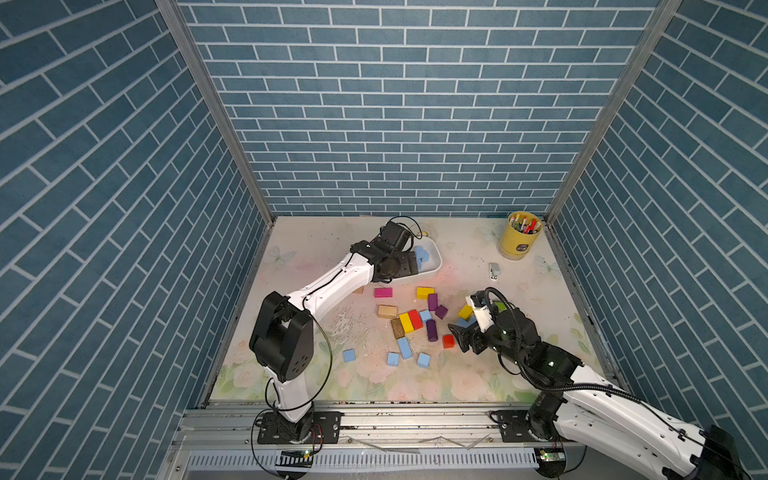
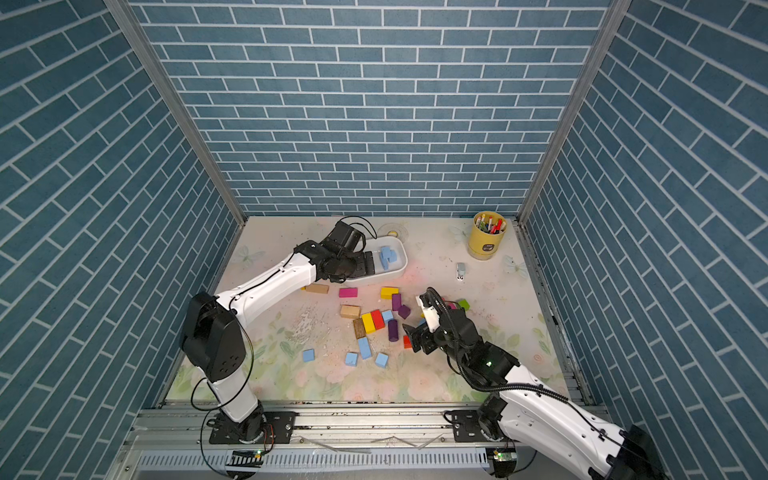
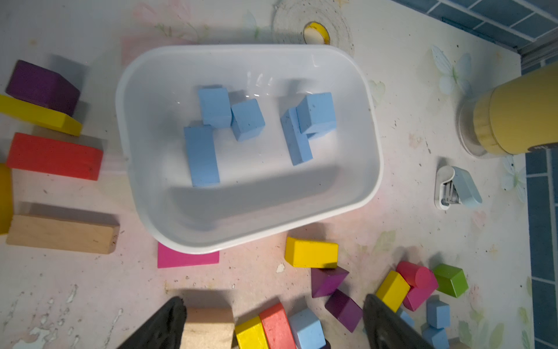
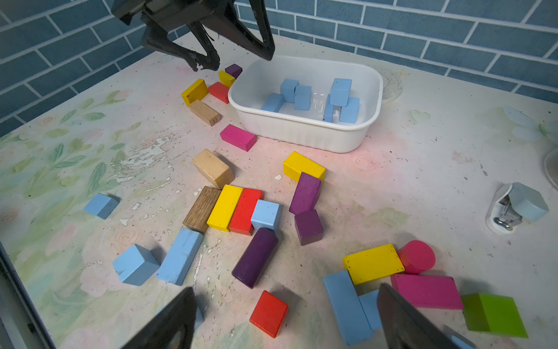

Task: Pick out the blue building blocks
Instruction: Pick up the building block from the center of the board.

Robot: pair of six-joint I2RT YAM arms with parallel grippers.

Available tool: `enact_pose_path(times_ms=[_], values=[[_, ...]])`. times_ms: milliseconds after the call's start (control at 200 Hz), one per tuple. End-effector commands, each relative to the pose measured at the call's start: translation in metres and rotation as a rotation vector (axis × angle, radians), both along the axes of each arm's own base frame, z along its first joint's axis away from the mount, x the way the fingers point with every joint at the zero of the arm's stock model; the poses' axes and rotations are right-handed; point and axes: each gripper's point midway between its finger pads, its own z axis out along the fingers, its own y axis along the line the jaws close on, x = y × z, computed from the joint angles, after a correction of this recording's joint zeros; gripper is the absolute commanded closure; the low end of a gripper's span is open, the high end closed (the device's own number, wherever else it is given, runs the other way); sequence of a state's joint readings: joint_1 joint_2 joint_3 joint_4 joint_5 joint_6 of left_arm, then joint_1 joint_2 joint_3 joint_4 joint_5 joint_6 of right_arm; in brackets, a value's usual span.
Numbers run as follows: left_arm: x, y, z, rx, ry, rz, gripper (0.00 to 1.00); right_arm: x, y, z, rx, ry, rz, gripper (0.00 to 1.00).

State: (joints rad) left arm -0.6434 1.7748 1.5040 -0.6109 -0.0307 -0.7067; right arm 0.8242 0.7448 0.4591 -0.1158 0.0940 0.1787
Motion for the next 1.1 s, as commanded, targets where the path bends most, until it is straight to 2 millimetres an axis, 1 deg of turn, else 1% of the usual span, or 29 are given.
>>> enact_pose_path(times_ms=[0, 50, 235, 365, 495, 740, 815, 950, 1095], values=[[-0.013, -0.012, 0.004, -0.014, -0.023, 0.000, 0.03, 0.001, -0.006, 0.001, 0.007, 0.005, -0.032, 0.07], [-0.021, -0.019, 0.000, -0.019, -0.009, -0.010, 0.01, 0.002, -0.008, 0.002, 0.006, -0.001, -0.046, 0.08], [-0.048, -0.044, -0.013, -0.046, 0.019, -0.030, 0.00, 0.004, -0.013, 0.002, 0.000, -0.012, -0.074, 0.07], [-0.060, -0.055, -0.025, -0.047, 0.040, -0.037, 0.01, 0.004, -0.016, 0.003, 0.003, -0.021, -0.084, 0.07], [-0.070, -0.061, -0.037, -0.035, 0.072, -0.034, 0.01, 0.004, -0.018, 0.003, 0.005, -0.028, -0.091, 0.07], [-0.083, -0.071, -0.056, 0.007, 0.103, -0.025, 0.22, 0.004, -0.019, 0.002, 0.005, -0.029, -0.096, 0.07], [-0.086, -0.073, -0.063, 0.021, 0.115, -0.025, 0.25, 0.004, -0.020, 0.001, 0.005, -0.027, -0.097, 0.07], [-0.090, -0.072, -0.072, 0.054, 0.126, -0.009, 0.25, 0.003, -0.020, 0.000, 0.005, -0.025, -0.094, 0.07], [-0.094, -0.070, -0.081, 0.084, 0.148, 0.011, 0.31, 0.002, -0.021, 0.000, 0.010, -0.030, -0.097, 0.07]])
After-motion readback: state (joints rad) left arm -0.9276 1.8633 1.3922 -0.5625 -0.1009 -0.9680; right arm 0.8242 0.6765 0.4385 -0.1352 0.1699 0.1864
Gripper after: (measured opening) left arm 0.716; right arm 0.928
